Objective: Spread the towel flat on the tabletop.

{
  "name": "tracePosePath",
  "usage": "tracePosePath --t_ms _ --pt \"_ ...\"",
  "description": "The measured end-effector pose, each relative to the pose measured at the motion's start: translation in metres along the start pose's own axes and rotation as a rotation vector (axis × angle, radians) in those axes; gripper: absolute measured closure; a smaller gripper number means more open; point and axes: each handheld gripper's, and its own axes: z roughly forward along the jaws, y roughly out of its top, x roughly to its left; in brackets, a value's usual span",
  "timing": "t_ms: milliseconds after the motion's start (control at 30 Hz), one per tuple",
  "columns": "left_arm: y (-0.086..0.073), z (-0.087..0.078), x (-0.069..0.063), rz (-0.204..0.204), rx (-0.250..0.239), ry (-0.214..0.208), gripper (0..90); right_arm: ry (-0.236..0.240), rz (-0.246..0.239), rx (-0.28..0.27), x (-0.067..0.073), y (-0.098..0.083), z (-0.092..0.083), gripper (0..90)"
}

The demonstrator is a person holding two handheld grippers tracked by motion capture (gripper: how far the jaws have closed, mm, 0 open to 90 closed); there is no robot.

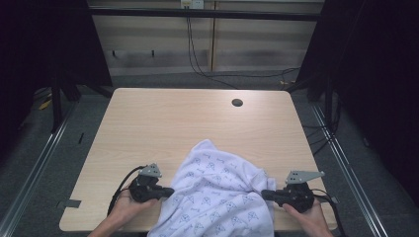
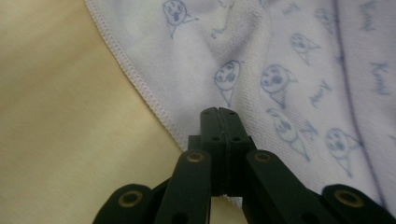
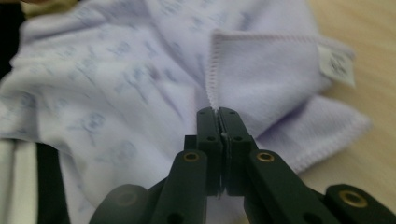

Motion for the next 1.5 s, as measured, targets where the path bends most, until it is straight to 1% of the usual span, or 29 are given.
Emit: tracePosePath --t_ms 33,67,100,133,167,200,233,300,367,433,533,567,700,733,800,833,867,967,1000,1033,1100,1167,1200,1300,1367,1400,1433,1467,1500 --pt "0.000 0.000 0.000 0.000 0.000 0.000 90.0 0.000 0.000 0.000 0.000 0.000 0.000 87.0" --pt "-0.005 -0.002 -0.005 -0.006 0.012 -0.039 90.0 -0.046 0.004 0.010 -0.003 -0.004 -0.002 80.6" --pt "-0.005 -0.002 -0.005 -0.006 0.012 -0.039 90.0 -0.046 0.004 0.010 -0.003 -0.004 -0.002 80.6" --pt "-0.009 -0.002 -0.009 -0.006 0.008 -0.077 89.7 -0.065 0.026 -0.012 -0.007 -0.004 -0.006 75.1" --pt "-0.009 -0.002 -0.009 -0.006 0.008 -0.077 88.5 -0.065 0.026 -0.012 -0.007 -0.004 -0.006 75.1" --pt "-0.010 -0.003 -0.011 0.007 0.002 -0.090 86.5 -0.090 0.031 -0.024 -0.007 -0.003 -0.005 67.2" --pt "-0.010 -0.003 -0.011 0.007 0.002 -0.090 85.2 -0.090 0.031 -0.024 -0.007 -0.003 -0.005 67.2" --pt "-0.005 -0.006 -0.006 0.010 -0.053 -0.100 82.8 -0.088 0.018 -0.028 -0.002 -0.001 -0.002 60.6" --pt "-0.002 -0.007 -0.002 0.001 -0.075 -0.091 81.5 -0.094 0.015 -0.039 -0.001 0.001 -0.002 58.3" --pt "0.009 -0.009 0.012 -0.020 -0.136 -0.050 80.5 -0.116 -0.007 -0.086 0.004 0.008 -0.003 53.8" --pt "0.018 -0.006 0.022 -0.034 -0.172 -0.039 79.1 -0.125 -0.006 -0.107 0.003 0.014 -0.002 52.5" --pt "0.029 0.000 0.028 -0.038 -0.197 -0.031 78.0 -0.149 0.016 -0.120 -0.001 0.020 0.001 49.5" --pt "0.045 0.013 0.033 -0.017 -0.203 -0.004 75.0 -0.157 0.046 -0.144 -0.008 0.025 0.005 44.9" --pt "0.053 0.024 0.034 -0.009 -0.187 0.002 74.8 -0.159 0.059 -0.155 -0.008 0.029 0.006 42.1" --pt "0.054 0.030 0.034 -0.007 -0.185 0.017 74.8 -0.170 0.064 -0.157 -0.008 0.031 0.007 40.2" --pt "0.055 0.035 0.034 -0.003 -0.164 0.015 74.8 -0.161 0.056 -0.154 -0.007 0.033 0.009 40.2" --pt "0.051 0.043 0.032 0.029 -0.111 0.021 74.8 -0.179 0.052 -0.136 -0.007 0.036 0.015 38.8" --pt "0.048 0.041 0.031 0.016 -0.109 0.010 76.4 -0.183 0.052 -0.123 -0.008 0.037 0.021 44.6" --pt "0.046 0.039 0.030 0.013 -0.102 0.020 77.9 -0.212 0.033 -0.109 -0.008 0.036 0.023 62.2" --pt "0.044 0.037 0.029 0.012 -0.103 0.024 77.9 -0.212 0.033 -0.109 -0.008 0.036 0.023 62.2" --pt "0.038 0.033 0.025 0.000 -0.096 0.021 78.3 -0.194 0.045 -0.135 -0.011 0.035 0.018 77.0" --pt "0.032 0.028 0.019 0.025 -0.079 0.016 78.4 -0.202 0.052 -0.153 -0.014 0.035 0.011 87.1" --pt "0.024 0.023 0.011 0.017 -0.068 0.002 78.8 -0.188 0.073 -0.174 -0.018 0.034 0.005 88.2" --pt "0.016 0.017 0.005 0.009 -0.047 -0.028 79.5 -0.188 0.081 -0.173 -0.022 0.032 0.002 88.5" --pt "0.012 0.012 0.000 0.031 -0.034 -0.032 77.0 -0.185 0.083 -0.163 -0.027 0.029 0.001 88.5" --pt "0.013 0.006 0.003 0.022 -0.098 -0.042 76.4 -0.184 0.084 -0.159 -0.028 0.028 0.002 88.5" --pt "0.013 0.006 0.003 0.022 -0.098 -0.042 75.8 -0.184 0.084 -0.159 -0.028 0.028 0.002 88.5" --pt "0.021 -0.001 0.015 -0.006 -0.169 -0.019 75.8 -0.175 0.087 -0.154 -0.030 0.027 0.004 88.5" --pt "0.021 -0.001 0.015 -0.006 -0.169 -0.019 76.0 -0.175 0.087 -0.154 -0.030 0.027 0.004 88.5"
